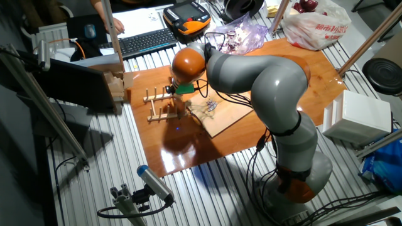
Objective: Chop the onions
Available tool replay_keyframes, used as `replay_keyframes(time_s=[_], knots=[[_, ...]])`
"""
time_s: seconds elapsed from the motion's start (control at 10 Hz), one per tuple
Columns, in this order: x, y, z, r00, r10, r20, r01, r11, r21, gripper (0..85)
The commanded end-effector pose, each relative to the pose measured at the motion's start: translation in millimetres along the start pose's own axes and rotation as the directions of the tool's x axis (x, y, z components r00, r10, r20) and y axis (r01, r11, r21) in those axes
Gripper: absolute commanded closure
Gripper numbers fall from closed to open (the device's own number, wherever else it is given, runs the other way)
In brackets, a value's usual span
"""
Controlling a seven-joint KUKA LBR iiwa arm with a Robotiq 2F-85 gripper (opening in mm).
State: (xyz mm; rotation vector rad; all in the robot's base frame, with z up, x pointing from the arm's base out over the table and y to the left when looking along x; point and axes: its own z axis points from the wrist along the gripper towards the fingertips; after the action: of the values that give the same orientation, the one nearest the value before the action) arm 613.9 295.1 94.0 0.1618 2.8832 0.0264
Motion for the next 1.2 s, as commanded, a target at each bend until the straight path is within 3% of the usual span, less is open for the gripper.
replay_keyframes(time_s=[0.0,0.1,0.2,0.3,0.4,0.5,0.7,0.8,0.9,1.1], knots=[[-0.6,0.8,-5.7,1.0,-0.014,-0.01,0.014,1.0,0.012,34.0],[-2.1,3.1,-19.7,0.999,-0.018,-0.042,0.019,1.0,0.018,34.0],[-2.2,5.8,-39.2,0.998,-0.018,-0.066,0.021,0.999,0.046,34.0],[-1.2,6.8,-56.3,0.997,-0.019,-0.078,0.024,0.997,0.071,34.0],[0.0,5.8,-70.9,0.995,-0.032,-0.094,0.039,0.996,0.076,34.0],[1.0,3.5,-81.3,0.991,-0.061,-0.118,0.067,0.996,0.05,34.0],[0.7,-0.8,-93.0,0.973,-0.186,-0.137,0.194,0.98,0.046,68.0],[-1.5,-3.6,-98.6,0.956,-0.258,-0.138,0.264,0.964,0.026,85.0],[-5.6,-7.8,-105.9,0.944,-0.299,-0.141,0.303,0.953,0.007,85.0],[-20.3,-24.0,-125.0,0.934,-0.308,-0.18,0.302,0.951,-0.058,85.0]])
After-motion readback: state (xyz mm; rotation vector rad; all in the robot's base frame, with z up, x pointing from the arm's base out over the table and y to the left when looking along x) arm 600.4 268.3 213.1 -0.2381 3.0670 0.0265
